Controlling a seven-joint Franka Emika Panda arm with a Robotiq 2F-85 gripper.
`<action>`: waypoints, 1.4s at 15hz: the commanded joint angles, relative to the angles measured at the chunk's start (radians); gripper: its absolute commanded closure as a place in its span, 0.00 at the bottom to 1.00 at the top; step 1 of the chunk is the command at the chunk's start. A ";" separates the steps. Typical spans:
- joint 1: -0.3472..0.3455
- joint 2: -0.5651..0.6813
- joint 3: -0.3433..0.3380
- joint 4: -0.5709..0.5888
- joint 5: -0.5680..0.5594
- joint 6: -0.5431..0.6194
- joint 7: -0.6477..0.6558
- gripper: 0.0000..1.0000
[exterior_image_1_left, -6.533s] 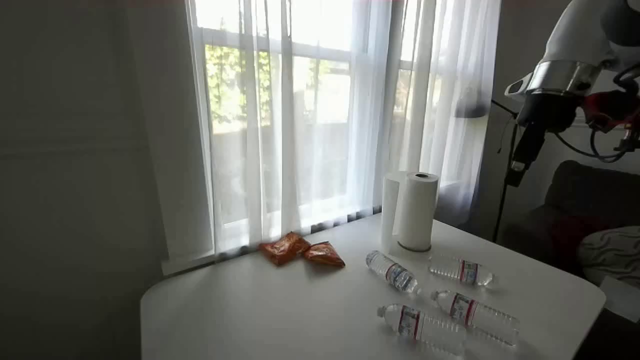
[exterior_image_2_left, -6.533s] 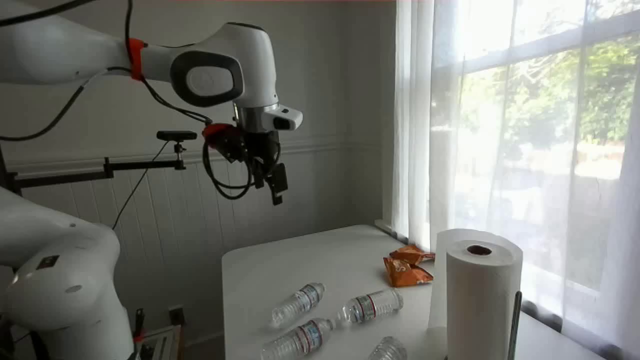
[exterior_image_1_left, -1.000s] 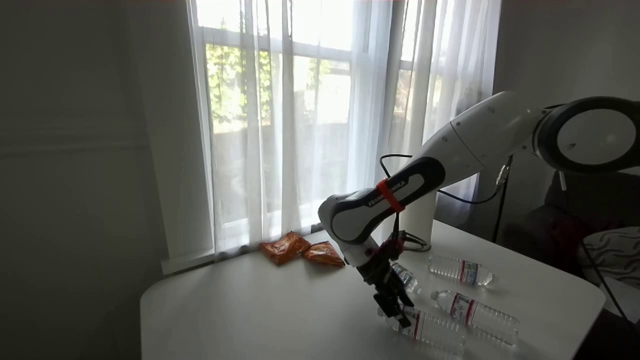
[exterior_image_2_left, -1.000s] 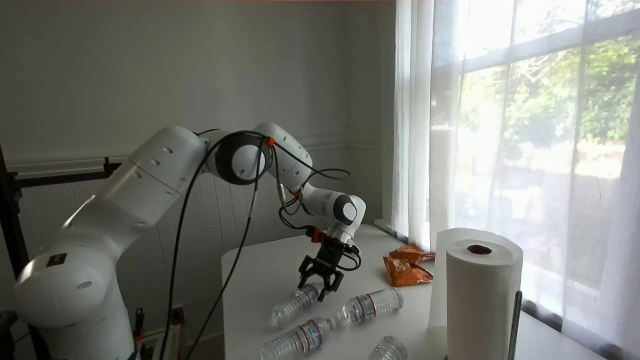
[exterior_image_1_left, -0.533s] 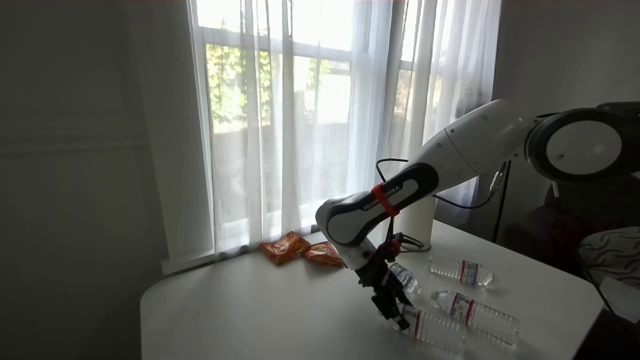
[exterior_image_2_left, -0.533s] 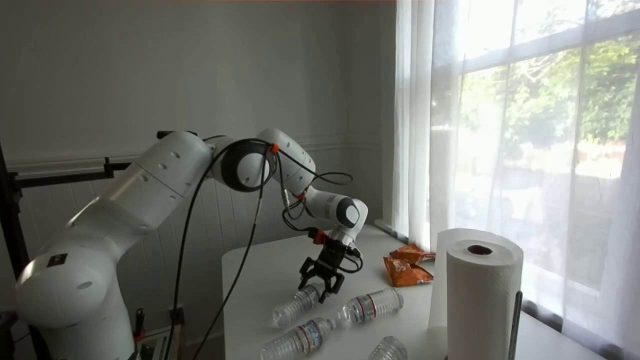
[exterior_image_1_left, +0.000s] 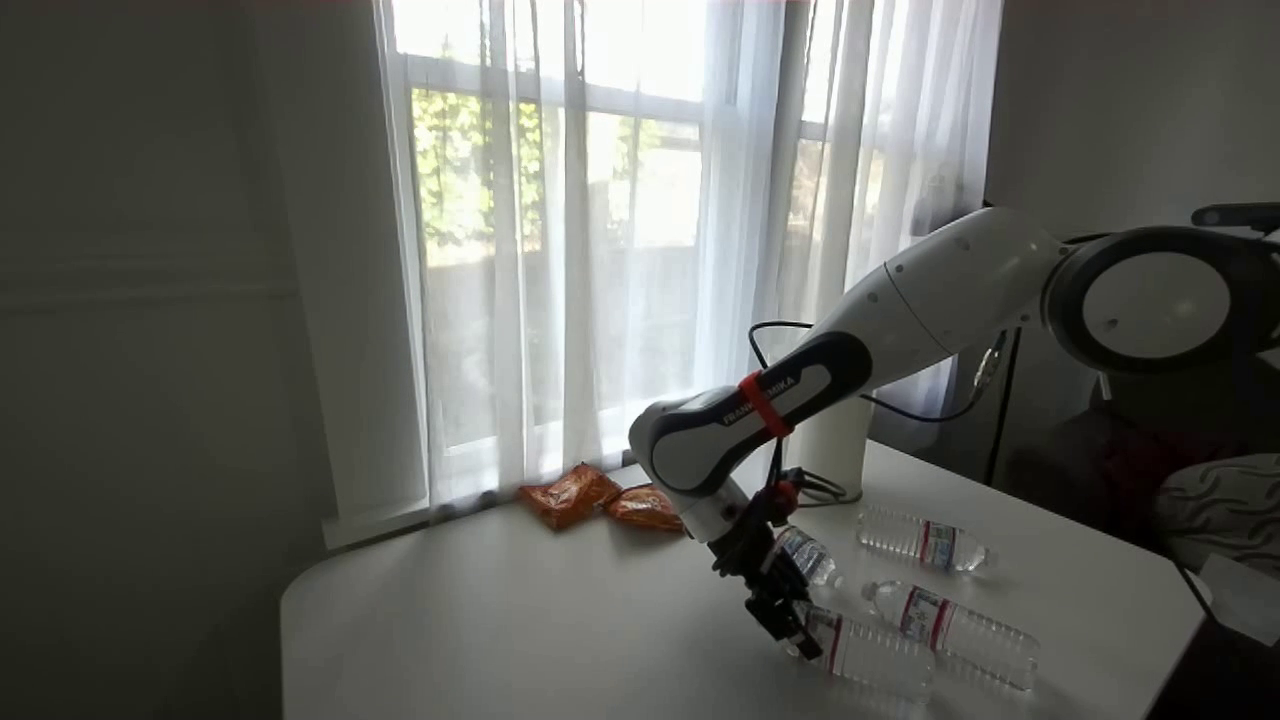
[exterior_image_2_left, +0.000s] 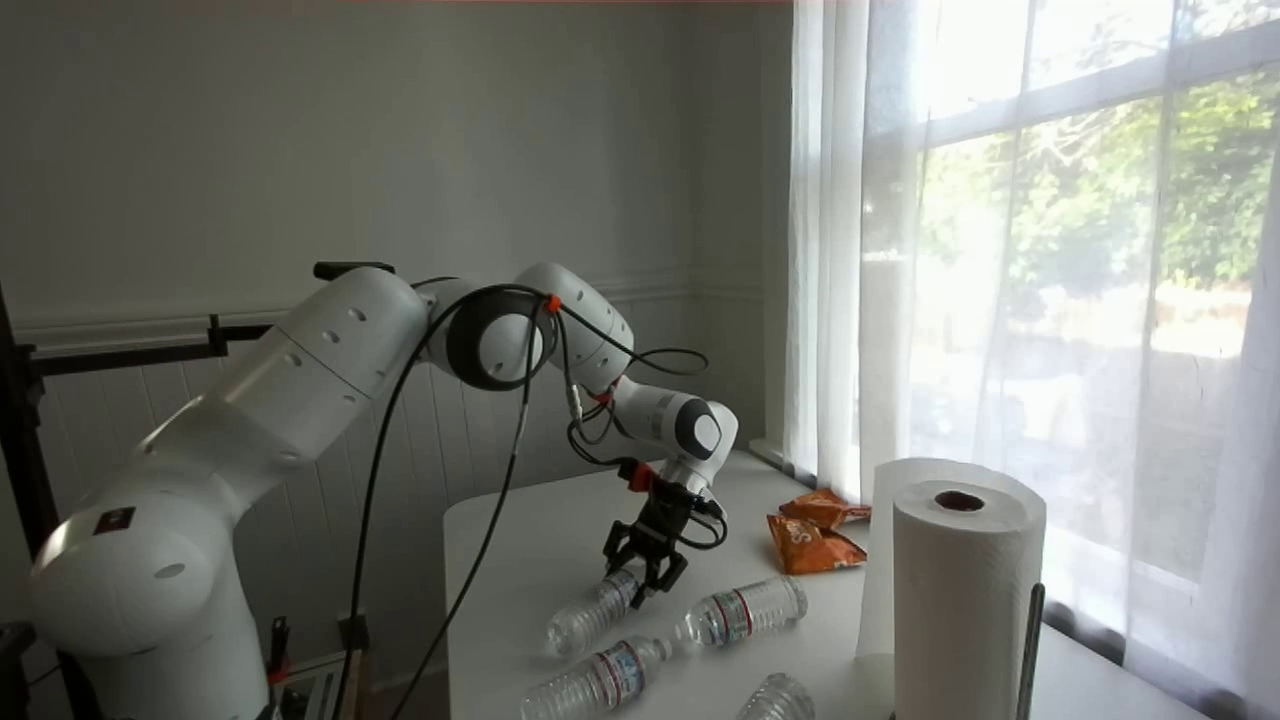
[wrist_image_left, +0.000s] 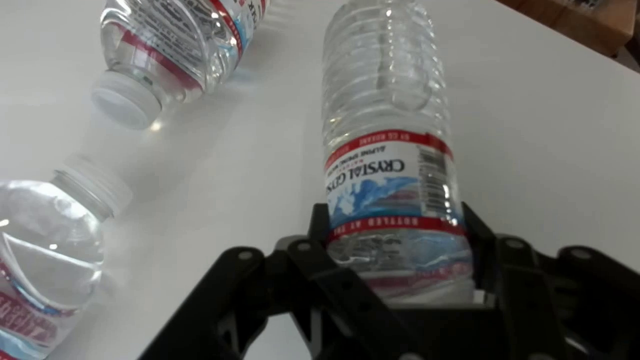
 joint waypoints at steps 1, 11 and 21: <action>0.008 0.006 -0.005 0.035 -0.011 -0.048 0.013 0.67; -0.010 -0.231 -0.005 -0.157 0.017 0.136 0.120 0.74; 0.018 -0.550 -0.014 -0.533 -0.029 0.658 0.296 0.74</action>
